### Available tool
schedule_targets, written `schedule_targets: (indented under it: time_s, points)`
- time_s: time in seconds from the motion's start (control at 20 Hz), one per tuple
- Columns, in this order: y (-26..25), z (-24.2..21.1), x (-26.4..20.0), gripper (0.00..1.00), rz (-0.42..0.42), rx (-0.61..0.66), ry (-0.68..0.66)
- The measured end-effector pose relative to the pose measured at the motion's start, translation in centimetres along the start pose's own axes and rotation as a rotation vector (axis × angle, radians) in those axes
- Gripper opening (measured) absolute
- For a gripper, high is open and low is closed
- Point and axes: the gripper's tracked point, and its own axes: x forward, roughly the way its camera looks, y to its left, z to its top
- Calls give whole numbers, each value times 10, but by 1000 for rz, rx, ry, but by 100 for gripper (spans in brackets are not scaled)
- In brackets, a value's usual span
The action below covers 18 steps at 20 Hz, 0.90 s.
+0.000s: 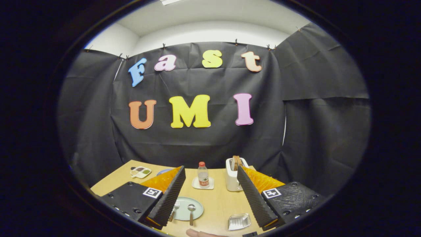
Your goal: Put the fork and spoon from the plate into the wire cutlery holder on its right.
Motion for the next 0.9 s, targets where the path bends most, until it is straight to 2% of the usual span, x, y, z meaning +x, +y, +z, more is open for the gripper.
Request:
schedule_targets:
  time_s: [0.35,0.9]
  points:
    - [11,-60,34,95,24,-27,118]
    - [65,-222,84,95,111,-80,497]
